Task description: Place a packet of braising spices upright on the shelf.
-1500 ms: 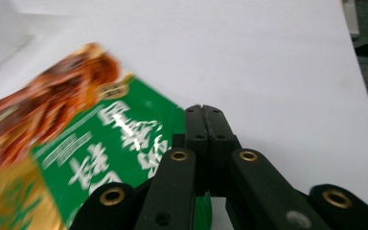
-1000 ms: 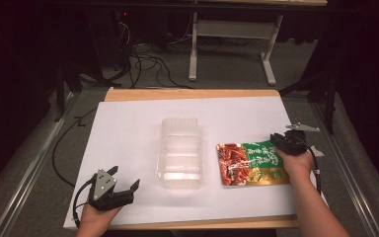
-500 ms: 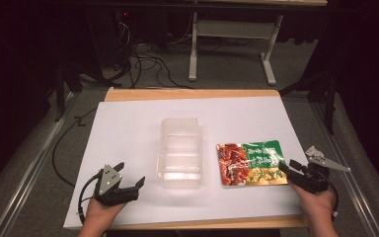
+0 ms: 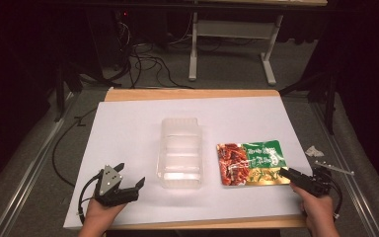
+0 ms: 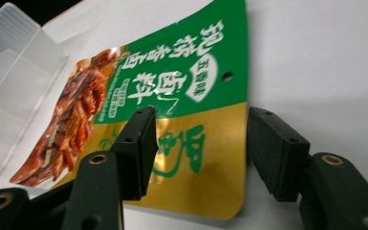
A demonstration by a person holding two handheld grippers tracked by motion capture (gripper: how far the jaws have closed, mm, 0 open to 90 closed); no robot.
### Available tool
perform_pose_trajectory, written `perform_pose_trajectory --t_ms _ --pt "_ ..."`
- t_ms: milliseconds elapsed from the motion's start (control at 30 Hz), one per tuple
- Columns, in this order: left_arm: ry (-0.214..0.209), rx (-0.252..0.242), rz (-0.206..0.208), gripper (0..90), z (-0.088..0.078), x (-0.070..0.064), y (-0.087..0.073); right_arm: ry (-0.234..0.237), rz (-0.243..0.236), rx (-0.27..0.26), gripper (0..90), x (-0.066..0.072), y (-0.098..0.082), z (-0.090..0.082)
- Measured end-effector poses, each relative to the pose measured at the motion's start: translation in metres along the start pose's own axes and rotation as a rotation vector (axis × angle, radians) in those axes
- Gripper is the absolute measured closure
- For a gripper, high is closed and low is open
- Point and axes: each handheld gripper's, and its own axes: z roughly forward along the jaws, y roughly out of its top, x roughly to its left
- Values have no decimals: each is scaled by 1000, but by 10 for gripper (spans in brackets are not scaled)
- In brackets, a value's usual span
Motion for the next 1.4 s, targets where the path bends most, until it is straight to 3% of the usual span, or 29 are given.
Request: perform_pose_trajectory --t_ms 100,167,233,467,667,833,1000,1300,1400 --pt "0 2 3 153 0 0 0 60 7 -19 486 6 0 0" --pt "-3 5 5 152 1 -1 0 73 -3 -33 490 8 1 -1" --pt "-3 9 7 152 1 -1 -1 83 -56 -51 489 19 2 2" --pt "-8 18 17 153 2 -3 -1 37 -130 11 540 33 -4 24" --pt "-9 24 22 153 3 -3 -2 24 -188 -71 756 45 -1 19" --pt "-8 24 22 153 3 -3 -2 37 -194 -111 814 52 1 17" --pt "-8 26 22 153 3 -3 -2 12 -224 -152 892 59 5 17" --pt "-4 23 24 153 3 -3 -2 33 -249 -207 900 70 13 15" --pt "-2 18 26 153 2 -3 -2 43 -289 -238 900 78 17 14"
